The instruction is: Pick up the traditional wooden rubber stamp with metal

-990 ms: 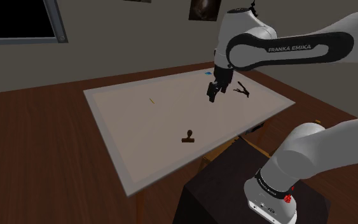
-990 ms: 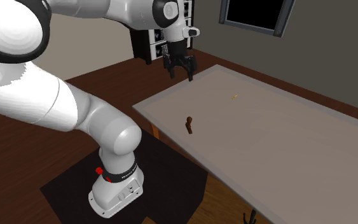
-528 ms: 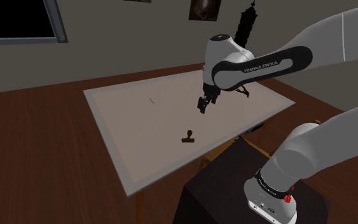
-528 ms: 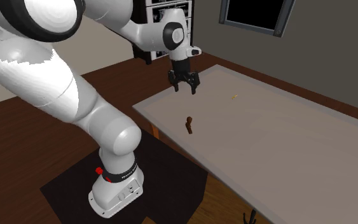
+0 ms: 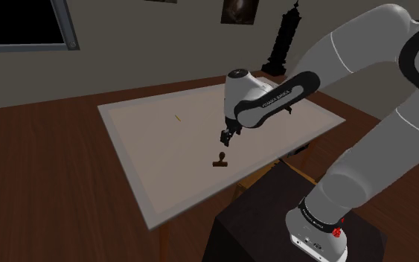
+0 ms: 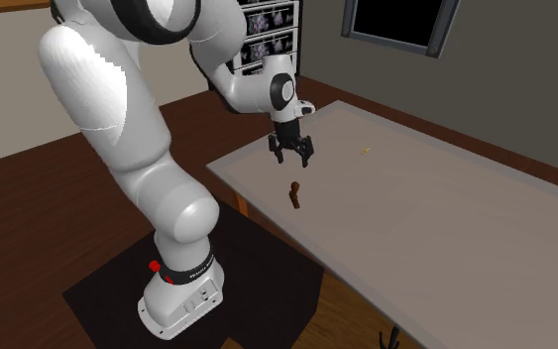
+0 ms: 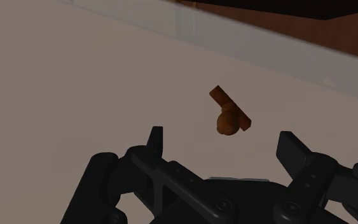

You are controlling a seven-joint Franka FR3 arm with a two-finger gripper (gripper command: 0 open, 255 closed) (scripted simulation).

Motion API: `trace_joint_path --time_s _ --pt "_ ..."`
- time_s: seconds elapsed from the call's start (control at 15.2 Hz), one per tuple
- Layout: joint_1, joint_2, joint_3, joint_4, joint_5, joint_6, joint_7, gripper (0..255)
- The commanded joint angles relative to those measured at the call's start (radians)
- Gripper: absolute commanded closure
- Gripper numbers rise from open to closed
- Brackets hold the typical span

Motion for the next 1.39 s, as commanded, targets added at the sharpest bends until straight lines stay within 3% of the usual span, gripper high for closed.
trace_joint_path --time_s 0.0,0.33,0.99,1.06,1.32 --pt "-0.009 0.096 0.008 0.017 -0.056 0.067 0.051 0" --pt "-0.007 0.315 -0.012 0.092 -0.214 0.177 0.178 0" --pt "0.021 0.453 -0.06 0.128 -0.326 0.265 0.28 0" --pt "0.022 0.454 -0.061 0.127 -0.329 0.267 0.283 255" --pt "0.021 0.454 -0.062 0.126 -0.331 0.269 0.284 255"
